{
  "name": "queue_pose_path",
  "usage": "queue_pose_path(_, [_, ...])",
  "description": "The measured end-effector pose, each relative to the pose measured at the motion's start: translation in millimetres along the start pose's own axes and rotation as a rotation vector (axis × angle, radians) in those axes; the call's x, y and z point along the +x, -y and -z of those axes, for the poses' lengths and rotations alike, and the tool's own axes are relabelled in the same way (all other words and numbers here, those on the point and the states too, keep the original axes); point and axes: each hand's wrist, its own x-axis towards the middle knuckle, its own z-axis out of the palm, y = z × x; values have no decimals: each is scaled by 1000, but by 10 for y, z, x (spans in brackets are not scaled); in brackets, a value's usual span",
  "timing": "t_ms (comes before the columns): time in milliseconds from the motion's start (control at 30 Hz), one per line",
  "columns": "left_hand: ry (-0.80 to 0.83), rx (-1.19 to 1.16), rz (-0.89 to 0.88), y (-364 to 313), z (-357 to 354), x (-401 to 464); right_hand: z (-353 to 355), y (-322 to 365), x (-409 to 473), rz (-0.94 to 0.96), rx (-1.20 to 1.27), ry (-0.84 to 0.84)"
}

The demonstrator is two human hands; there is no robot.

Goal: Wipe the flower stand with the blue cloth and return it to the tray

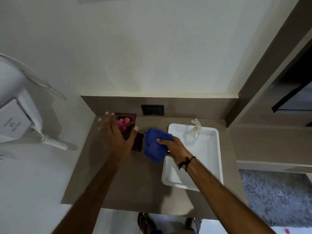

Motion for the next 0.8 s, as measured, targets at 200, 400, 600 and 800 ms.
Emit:
queue_pose_path(200, [422,-612,120,-690,-476,-586,736,6,-211,-19,18,95])
queue_pose_path(400, [742,-670,413,-764,-1145,-841,1313,-290,-183,-71,-159,-105])
queue_pose_path(600, [815,-387,394,-779,-1530,-1076,1482,-582,-149,-149,-686,-349])
queue_pose_path(800, [850,-229,310,-786,-1554,-948,1485,-506,-213,-45,-866,-468])
